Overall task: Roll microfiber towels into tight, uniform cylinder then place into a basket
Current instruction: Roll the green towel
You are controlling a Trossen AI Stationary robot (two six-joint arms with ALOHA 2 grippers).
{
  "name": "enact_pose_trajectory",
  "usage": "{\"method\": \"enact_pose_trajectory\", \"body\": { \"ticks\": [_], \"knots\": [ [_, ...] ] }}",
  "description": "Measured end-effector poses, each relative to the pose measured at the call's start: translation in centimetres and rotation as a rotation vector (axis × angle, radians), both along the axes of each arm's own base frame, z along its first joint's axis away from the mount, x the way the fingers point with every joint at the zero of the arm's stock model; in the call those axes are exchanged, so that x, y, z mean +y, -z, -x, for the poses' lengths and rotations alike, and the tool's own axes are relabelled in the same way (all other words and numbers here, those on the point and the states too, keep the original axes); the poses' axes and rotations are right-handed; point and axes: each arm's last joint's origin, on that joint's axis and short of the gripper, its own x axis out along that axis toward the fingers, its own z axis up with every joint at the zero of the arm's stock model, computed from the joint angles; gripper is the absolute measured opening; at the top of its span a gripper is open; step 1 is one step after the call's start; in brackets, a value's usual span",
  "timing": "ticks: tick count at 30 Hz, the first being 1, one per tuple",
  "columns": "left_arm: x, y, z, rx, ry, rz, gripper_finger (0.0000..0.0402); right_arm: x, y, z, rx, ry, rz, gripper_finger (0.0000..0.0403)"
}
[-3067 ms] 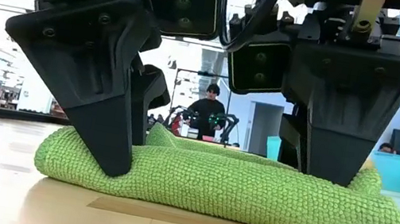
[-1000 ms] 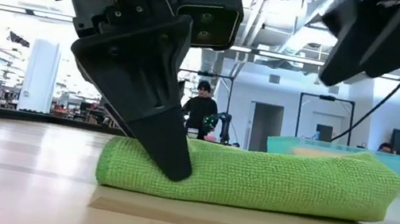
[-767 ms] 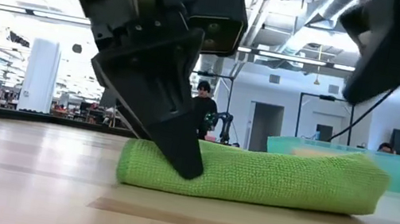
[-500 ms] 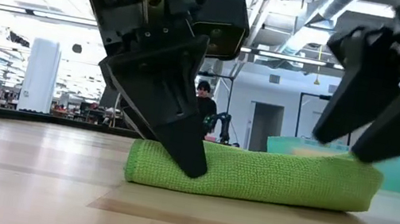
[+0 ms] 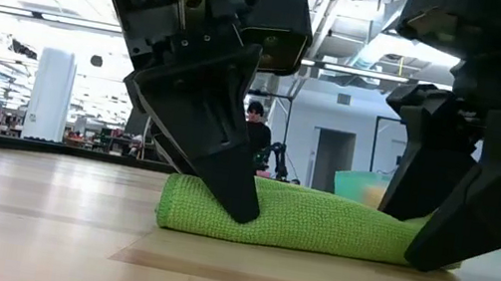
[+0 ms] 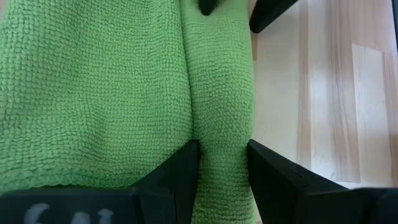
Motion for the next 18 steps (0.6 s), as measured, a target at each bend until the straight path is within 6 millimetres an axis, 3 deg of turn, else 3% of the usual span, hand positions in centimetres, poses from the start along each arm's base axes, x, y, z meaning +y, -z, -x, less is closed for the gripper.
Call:
{"method": "enact_pose_trajectory", "body": {
  "ticks": [18],
  "knots": [
    [0.0, 0.0, 0.0, 0.003, 0.040, -0.003, 0.0127, -1.2, 0.1, -0.7, 0.028, 0.025, -0.001, 0.0149]
  ]
}}
